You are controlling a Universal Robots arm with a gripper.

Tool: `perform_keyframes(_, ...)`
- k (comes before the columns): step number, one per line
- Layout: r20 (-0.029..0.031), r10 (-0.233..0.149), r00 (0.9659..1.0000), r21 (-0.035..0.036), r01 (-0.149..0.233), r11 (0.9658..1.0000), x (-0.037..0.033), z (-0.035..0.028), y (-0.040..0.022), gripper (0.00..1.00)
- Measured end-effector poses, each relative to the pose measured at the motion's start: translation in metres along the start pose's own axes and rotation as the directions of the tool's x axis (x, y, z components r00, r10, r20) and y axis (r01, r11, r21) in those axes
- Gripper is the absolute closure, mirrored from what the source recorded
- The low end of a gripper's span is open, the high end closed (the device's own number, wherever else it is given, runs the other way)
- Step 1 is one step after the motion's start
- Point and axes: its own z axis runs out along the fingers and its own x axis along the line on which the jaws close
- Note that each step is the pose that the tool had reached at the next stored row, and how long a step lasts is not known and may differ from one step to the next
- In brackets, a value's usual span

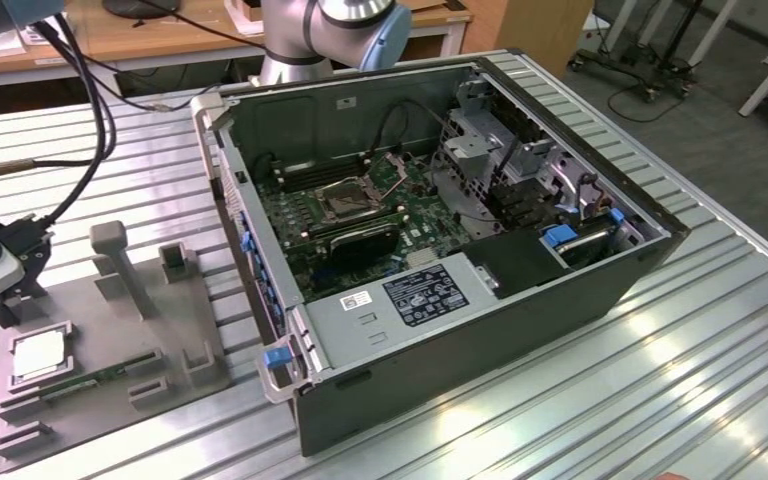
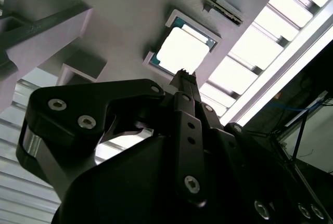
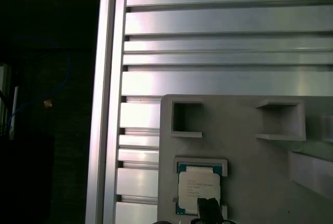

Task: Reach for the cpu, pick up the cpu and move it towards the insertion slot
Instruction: 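Reach for the cpu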

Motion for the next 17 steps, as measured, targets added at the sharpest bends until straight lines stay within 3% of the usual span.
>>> perform_keyframes(12,0.0000,0.000,1.0000,0.0001,0.000,1.0000,0.0004,0.0102,-0.0030,0.90)
perform_keyframes(17,0.0003,0.000,1.0000,-0.0001,0.000,1.0000,0.0004,0.0115,-0.0030,0.90)
